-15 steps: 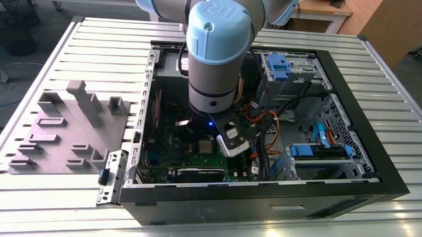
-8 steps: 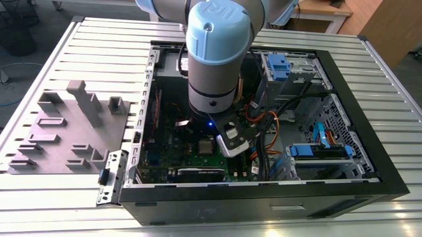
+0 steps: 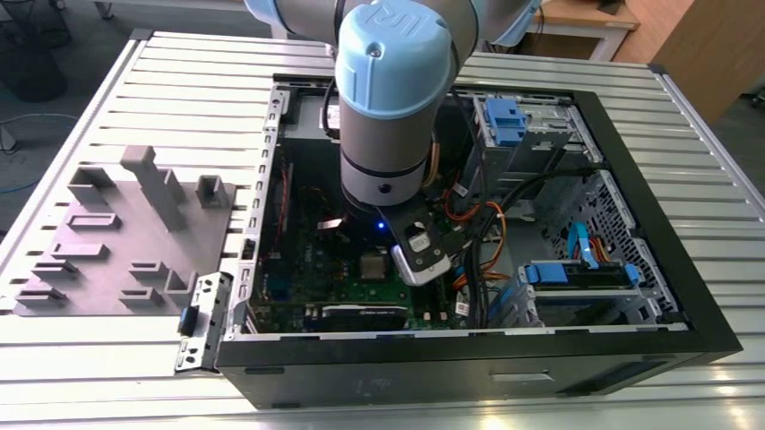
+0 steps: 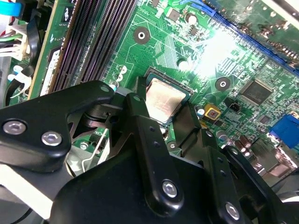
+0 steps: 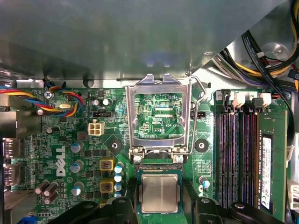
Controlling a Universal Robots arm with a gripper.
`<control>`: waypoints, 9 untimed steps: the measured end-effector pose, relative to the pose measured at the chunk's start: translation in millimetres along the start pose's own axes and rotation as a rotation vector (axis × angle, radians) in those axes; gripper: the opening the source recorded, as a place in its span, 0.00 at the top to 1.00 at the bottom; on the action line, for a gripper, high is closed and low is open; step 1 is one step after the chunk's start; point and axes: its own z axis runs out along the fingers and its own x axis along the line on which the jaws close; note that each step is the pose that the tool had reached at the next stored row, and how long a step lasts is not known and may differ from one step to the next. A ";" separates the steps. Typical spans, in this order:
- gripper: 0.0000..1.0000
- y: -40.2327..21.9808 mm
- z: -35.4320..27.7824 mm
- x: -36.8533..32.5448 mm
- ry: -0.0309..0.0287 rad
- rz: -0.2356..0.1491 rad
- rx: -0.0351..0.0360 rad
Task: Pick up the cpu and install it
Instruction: 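Place the cpu into insertion slot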
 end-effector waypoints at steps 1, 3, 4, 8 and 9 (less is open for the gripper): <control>0.53 0.0 0.0 0.0 0.0000 0.000 0.0001; 0.53 0.0 0.0 0.0 0.0000 0.000 0.0001; 0.53 0.0 0.1 0.0 0.0000 0.000 0.0001; 0.53 0.0 0.2 0.0 -0.0001 0.000 0.0000; 0.53 0.0 0.2 0.0 -0.0001 0.000 -0.0003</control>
